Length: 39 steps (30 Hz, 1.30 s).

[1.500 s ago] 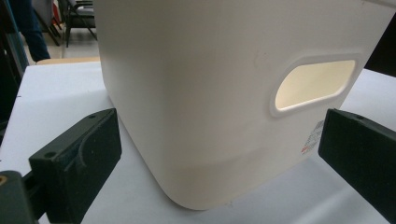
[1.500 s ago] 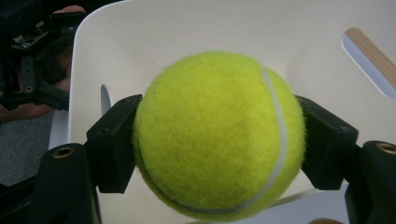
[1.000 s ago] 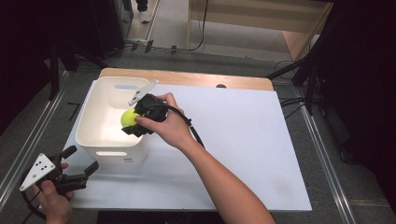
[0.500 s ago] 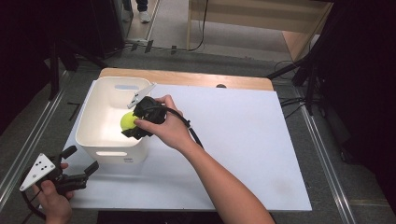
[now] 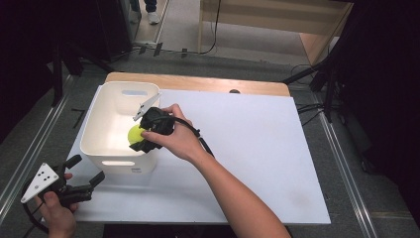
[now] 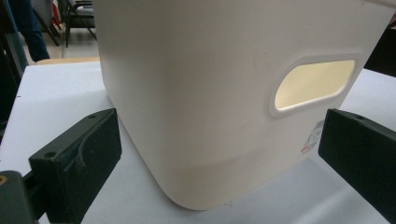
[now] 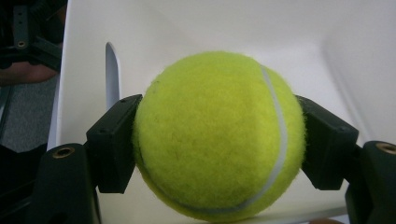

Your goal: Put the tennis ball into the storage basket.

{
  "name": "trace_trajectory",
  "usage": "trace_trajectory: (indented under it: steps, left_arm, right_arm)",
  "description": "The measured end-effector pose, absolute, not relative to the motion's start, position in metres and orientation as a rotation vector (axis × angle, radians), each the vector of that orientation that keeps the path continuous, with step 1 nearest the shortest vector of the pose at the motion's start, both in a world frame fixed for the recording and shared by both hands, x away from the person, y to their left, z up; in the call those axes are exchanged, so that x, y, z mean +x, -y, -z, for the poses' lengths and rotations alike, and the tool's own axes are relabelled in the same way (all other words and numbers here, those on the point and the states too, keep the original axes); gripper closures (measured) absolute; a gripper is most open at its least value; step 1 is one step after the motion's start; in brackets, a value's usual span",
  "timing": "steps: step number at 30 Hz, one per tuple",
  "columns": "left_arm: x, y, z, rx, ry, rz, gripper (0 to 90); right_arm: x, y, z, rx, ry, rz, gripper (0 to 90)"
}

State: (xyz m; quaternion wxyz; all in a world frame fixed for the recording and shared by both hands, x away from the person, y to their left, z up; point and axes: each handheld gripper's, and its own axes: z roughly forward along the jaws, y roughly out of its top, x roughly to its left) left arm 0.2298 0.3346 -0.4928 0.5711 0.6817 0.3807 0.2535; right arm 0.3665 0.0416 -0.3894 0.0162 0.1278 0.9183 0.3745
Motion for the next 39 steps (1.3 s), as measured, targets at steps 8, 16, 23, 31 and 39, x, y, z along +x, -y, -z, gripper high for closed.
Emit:
trace_trajectory:
  steps: [8,16,23,31,39]
  left_arm:
    - [0.230,-0.335,0.493,1.603,-0.894,-0.596,0.0]
    - [0.230,-0.334,0.493,1.605,-0.893,-0.595,0.0]
    - [0.230,-0.334,0.493,1.605,-0.894,-0.597,0.0]
    - [0.230,-0.334,0.493,1.607,-0.894,-0.598,0.0]
    - [0.230,-0.334,0.493,1.608,-0.895,-0.598,0.0]
  right_arm:
    - [0.363,-0.036,0.380,0.383,-2.808,-1.248,7.1]
    - [0.361,-0.023,0.370,0.394,-2.732,-1.302,1.5]
    - [0.358,-0.011,0.365,0.410,-2.697,-1.337,1.5]
    - [0.356,0.004,0.371,0.442,-2.684,-1.339,0.0]
    - [0.354,0.025,0.375,0.506,-2.647,-1.355,0.0]
